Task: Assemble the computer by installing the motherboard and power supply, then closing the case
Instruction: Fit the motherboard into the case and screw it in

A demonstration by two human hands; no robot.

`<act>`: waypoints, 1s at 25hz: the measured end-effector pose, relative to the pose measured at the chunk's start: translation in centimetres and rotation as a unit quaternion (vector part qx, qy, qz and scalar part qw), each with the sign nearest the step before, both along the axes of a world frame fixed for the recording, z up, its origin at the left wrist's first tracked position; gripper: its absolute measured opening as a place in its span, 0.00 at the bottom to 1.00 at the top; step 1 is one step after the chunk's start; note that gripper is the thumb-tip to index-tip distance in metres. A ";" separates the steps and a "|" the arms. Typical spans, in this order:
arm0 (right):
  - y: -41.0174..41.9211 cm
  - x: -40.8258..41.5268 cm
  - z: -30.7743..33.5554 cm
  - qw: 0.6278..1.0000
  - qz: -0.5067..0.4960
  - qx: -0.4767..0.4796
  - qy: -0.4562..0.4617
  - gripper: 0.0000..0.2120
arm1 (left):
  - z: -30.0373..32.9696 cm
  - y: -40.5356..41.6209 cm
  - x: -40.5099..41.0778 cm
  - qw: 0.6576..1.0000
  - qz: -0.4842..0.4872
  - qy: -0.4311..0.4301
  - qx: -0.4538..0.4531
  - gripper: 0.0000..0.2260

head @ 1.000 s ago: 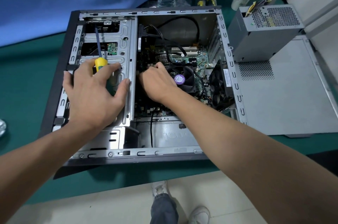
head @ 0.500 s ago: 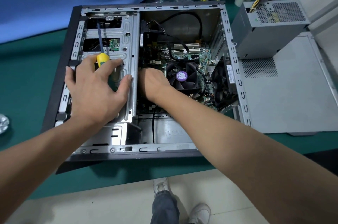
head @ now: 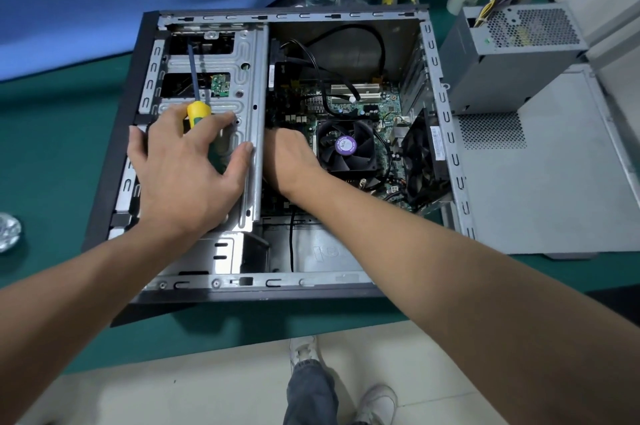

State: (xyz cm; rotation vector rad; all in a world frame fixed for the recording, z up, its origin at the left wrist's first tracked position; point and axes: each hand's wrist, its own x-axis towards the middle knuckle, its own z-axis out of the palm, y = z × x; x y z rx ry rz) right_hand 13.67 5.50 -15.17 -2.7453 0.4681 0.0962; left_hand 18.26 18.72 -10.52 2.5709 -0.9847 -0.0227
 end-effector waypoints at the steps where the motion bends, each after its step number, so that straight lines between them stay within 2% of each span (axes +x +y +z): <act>1: -0.2 -0.4 0.0 1.000 -0.014 0.012 -0.001 0.11 | 0.0 -0.1 -0.1 1.000 -0.001 0.000 -0.001 0.24; 7: -0.1 -1.2 0.4 0.999 -0.015 0.042 0.013 0.10 | -0.2 -0.1 0.1 1.000 -0.003 -0.003 -0.004 0.23; 20: 0.3 -1.6 1.2 0.998 0.034 -0.010 0.057 0.12 | -0.5 -0.1 0.0 1.000 0.001 -0.015 -0.010 0.22; 25: 0.7 -1.2 0.7 0.990 0.066 -0.052 0.109 0.20 | -0.7 0.0 0.0 1.000 0.002 -0.008 -0.014 0.22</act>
